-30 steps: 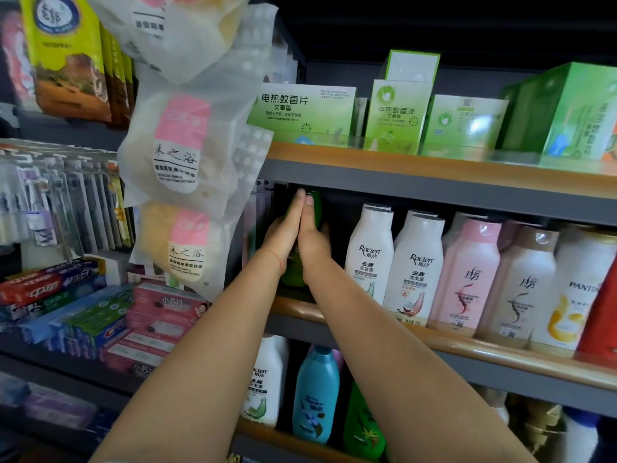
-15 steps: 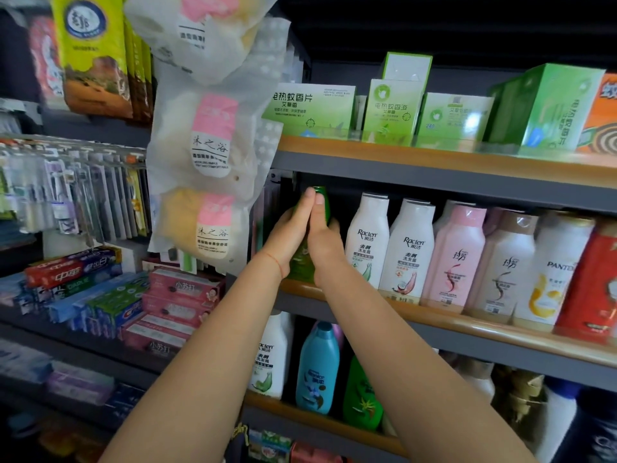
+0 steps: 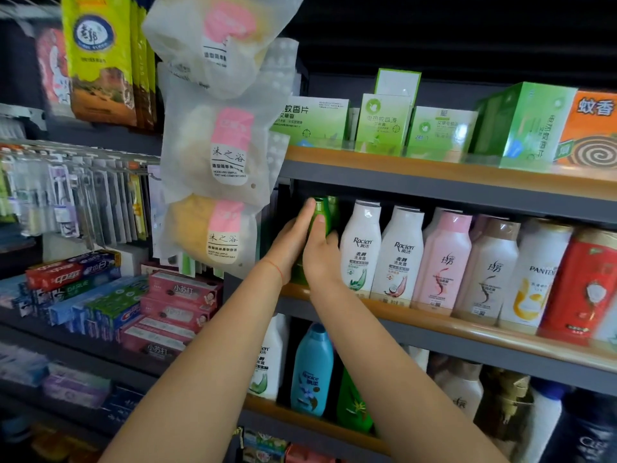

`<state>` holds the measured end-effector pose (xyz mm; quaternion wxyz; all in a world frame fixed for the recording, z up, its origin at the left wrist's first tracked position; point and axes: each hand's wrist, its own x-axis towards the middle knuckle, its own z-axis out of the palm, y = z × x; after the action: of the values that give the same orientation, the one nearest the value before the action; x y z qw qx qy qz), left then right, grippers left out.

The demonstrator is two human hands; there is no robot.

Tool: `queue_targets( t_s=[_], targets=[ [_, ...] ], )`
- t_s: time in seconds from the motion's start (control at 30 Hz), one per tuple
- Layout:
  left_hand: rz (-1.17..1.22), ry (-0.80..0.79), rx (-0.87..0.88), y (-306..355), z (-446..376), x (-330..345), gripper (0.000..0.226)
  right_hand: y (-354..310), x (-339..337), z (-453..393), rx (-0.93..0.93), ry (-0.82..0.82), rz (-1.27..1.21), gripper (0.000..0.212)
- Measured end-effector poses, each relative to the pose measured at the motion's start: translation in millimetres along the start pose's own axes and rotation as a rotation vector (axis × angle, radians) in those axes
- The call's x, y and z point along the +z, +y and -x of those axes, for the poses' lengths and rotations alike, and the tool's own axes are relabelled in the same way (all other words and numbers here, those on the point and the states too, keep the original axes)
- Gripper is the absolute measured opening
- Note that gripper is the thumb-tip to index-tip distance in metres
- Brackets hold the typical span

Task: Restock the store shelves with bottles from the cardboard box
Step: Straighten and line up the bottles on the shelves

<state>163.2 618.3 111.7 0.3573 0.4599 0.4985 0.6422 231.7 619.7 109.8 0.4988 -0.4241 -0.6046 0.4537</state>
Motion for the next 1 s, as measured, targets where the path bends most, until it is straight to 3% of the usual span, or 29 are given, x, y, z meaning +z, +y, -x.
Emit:
queue_targets(
  t_s=[0.13, 0.2, 0.33, 0.57, 0.7, 0.87, 1.0],
  targets=[
    [0.032, 0.002, -0.009, -4.1, -3.2, 1.3, 0.088, 9.5, -1.4, 14.4, -0.170, 0.001, -0.041, 0.067],
    [0.032, 0.021, -0.003, -3.9, -3.1, 1.9, 0.083, 12.0, -3.3, 20.2, -0.229, -0.018, -0.034, 0.073],
    [0.028, 0.043, 0.028, -4.6, -2.9, 2.9, 0.075, 15.4, -11.5, 25.8, -0.329, -0.071, -0.018, 0.059],
    [-0.018, 0.006, 0.017, -2.5, 0.4, 5.4, 0.078, 23.5, -13.9, 28.5, -0.329, -0.085, 0.082, 0.082],
    [-0.033, 0.043, -0.026, 0.0, -0.4, 7.7, 0.068, 33.8, -26.1, 47.2, -0.469, -0.080, 0.164, 0.066],
    [-0.092, 0.040, -0.036, -2.8, 2.4, 8.6, 0.086, 49.8, -54.2, 47.7, -0.715, 0.272, 0.336, 0.039],
    [-0.112, 0.046, -0.050, -2.8, 4.0, 14.2, 0.076, 63.7, -58.6, 38.6, -0.729, 0.333, 0.481, 0.034]
  ],
)
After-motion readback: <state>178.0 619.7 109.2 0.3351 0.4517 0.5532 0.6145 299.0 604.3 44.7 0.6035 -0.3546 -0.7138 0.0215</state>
